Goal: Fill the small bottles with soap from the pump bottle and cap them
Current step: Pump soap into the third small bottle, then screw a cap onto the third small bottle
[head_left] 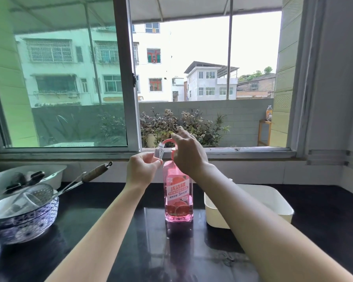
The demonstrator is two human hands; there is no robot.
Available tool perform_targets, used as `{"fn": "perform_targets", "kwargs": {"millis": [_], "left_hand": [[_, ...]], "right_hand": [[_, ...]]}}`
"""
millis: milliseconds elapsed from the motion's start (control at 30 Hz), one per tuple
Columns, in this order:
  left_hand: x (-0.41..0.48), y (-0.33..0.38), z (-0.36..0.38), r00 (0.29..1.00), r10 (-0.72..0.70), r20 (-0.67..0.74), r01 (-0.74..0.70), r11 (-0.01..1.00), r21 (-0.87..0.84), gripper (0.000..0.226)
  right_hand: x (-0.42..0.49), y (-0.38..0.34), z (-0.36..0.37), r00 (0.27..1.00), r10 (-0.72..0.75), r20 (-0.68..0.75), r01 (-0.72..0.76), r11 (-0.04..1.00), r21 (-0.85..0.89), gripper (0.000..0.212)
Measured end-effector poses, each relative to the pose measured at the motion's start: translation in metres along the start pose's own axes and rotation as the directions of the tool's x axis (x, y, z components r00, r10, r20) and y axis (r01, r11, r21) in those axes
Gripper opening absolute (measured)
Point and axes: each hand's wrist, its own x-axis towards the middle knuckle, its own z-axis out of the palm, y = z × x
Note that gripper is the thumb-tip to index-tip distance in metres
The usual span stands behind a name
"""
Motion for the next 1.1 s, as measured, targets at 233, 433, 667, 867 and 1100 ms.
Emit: {"fn": "perform_targets", "kwargs": {"millis": [233, 433, 667, 867, 1100], "left_hand": [[-0.011, -0.005, -0.003, 0.983, -0.152, 0.104, 0.167, 0.973, -0.157, 0.029], [-0.059, 0.001, 0.005, 0.956, -0.11, 0.274, 0.153, 0.978, -0.142, 0.02], [-0.129, -0.001, 0.047, 0.867, -0.09, 0.49, 0.121, 0.992, -0.032, 0.018], [-0.169, -0.008, 0.085, 0.793, -0.064, 0.606, 0.083, 0.997, -0.003, 0.01], [-0.184, -0.02, 0.101, 0.782, -0.015, 0.623, -0.049, 0.995, 0.087, 0.012]], "right_hand": [[-0.02, 0.005, -0.005, 1.0, -0.021, -0.02, 0.023, 0.992, 0.128, 0.071], [-0.081, 0.023, -0.005, 0.994, -0.044, -0.104, 0.066, 0.973, 0.22, 0.049], [-0.158, 0.063, -0.019, 0.993, 0.111, -0.048, -0.098, 0.971, 0.216, 0.019], [-0.199, 0.105, -0.051, 0.964, 0.234, 0.127, -0.252, 0.955, 0.157, 0.008], [-0.228, 0.147, -0.081, 0.838, 0.362, 0.408, -0.348, 0.931, -0.112, 0.043]]}}
